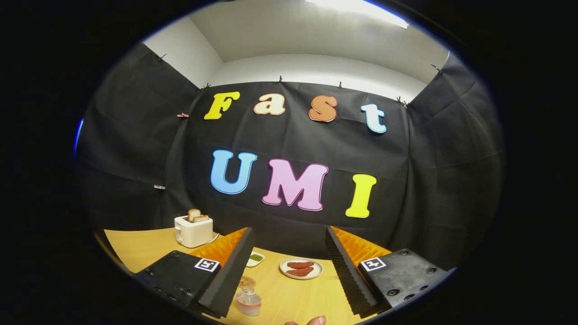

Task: Take the bottle from table, then pour the juice into the cup, finally place the bottle on the coaster

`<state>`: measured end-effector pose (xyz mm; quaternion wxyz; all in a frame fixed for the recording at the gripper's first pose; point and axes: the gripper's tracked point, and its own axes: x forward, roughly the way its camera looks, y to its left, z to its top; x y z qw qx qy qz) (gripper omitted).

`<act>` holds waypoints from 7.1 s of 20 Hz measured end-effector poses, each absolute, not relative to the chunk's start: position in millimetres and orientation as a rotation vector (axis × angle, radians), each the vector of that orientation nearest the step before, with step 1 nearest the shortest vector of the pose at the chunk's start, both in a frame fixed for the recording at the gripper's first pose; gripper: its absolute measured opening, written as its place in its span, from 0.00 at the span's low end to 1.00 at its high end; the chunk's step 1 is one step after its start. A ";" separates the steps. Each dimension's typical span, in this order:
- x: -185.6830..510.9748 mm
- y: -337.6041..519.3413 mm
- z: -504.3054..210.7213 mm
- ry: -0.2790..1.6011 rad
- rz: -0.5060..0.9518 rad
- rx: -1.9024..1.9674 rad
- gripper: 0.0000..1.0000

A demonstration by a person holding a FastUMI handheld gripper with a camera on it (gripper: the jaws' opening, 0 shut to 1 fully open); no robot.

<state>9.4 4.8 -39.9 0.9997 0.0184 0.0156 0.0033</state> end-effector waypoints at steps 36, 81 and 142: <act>38.0 95.6 -301.0 0.391 -0.072 -0.001 0.72; 77.8 205.8 -286.4 0.460 0.380 -1.476 0.70; 100.0 239.5 -258.5 0.110 0.467 -1.957 0.70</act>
